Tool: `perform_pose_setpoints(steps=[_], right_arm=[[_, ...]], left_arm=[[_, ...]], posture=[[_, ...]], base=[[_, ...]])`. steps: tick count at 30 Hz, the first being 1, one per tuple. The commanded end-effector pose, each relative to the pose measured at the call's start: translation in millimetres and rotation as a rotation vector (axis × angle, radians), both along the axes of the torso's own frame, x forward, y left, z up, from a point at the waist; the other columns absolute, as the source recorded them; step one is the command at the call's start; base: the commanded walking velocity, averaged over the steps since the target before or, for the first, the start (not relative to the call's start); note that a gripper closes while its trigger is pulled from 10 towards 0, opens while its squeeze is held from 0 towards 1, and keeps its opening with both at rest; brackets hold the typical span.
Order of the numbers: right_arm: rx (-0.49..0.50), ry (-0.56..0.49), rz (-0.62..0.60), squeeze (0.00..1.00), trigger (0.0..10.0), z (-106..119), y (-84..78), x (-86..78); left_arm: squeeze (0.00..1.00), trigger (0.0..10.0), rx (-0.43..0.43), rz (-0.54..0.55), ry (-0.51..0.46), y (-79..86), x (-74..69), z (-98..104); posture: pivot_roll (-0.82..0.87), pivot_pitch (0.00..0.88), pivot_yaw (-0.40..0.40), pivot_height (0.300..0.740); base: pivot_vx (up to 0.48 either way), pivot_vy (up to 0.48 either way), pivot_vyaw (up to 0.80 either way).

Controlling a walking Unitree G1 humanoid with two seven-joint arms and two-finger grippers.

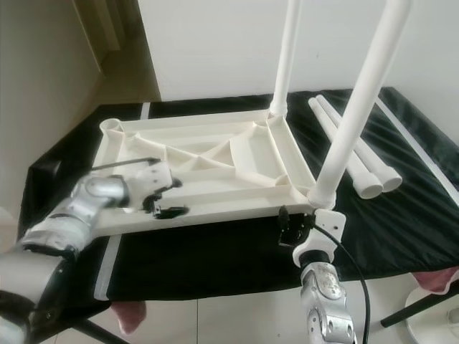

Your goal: Building children table

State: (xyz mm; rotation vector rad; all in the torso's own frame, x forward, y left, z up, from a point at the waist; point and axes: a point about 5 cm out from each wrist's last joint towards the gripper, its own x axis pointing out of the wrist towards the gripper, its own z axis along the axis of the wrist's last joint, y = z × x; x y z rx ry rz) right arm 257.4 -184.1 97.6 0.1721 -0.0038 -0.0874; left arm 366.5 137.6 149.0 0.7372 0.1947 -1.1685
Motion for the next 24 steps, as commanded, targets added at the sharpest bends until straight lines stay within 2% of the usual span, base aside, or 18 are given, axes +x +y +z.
perform_pose_setpoints(steps=[1, 4, 6, 7, 11, 12, 16, 24], right_arm=[[0.007, 0.010, 0.006, 0.00, 10.0, -2.1, 0.6, 2.0], [0.008, 0.007, 0.009, 0.00, 10.0, -1.5, 0.6, 3.6], [0.005, 0.004, 0.008, 0.00, 10.0, -0.5, -0.9, 6.0], [-0.001, 0.000, 0.000, 0.00, 10.0, 0.6, -5.1, 9.2], [-0.005, -0.005, -0.005, 0.00, 10.0, 1.5, -7.5, 11.6], [-0.011, -0.015, -0.013, 0.00, 10.0, 3.8, -11.4, 17.3], [-0.015, -0.023, -0.023, 0.00, 10.0, 6.7, -15.5, 26.1], [-0.017, -0.017, -0.003, 0.00, 10.0, 7.8, -14.8, 45.5]], left_arm=[[0.00, 10.0, 0.046, -0.055, 0.025, -1.1, -4.4, -6.1], [0.00, 10.0, 0.066, -0.077, 0.041, -1.4, -7.2, -10.9], [0.00, 10.0, 0.068, -0.158, 0.096, -4.7, -15.0, -15.3], [0.00, 10.0, 0.073, -0.259, 0.150, -10.3, -25.6, -20.4], [0.00, 10.0, 0.069, -0.306, 0.162, -14.6, -31.1, -22.6], [0.00, 10.0, 0.043, -0.349, 0.185, -24.0, -39.2, -28.6], [0.00, 10.0, 0.010, -0.383, 0.207, -36.8, -49.1, -37.3], [0.00, 10.0, -0.065, -0.386, 0.195, -59.3, -57.9, -36.2]], posture=[[-0.01, 0.000, 0.053, 0.740], [-0.01, 0.000, 0.053, 0.740], [-0.01, 0.000, 0.058, 0.740], [-0.01, 0.000, 0.059, 0.740], [-0.01, 0.000, 0.066, 0.740], [-0.01, 0.000, 0.078, 0.740], [-0.01, 0.000, 0.082, 0.740], [-0.01, 0.000, 0.083, 0.740]], base=[[0.000, 0.000, 0.00], [0.000, 0.000, 0.00], [0.000, 0.000, 0.00], [0.000, 0.000, 0.00], [0.000, 0.000, 0.00], [0.000, 0.000, 0.00], [0.000, 0.000, 0.00], [0.000, 0.000, 0.00]])
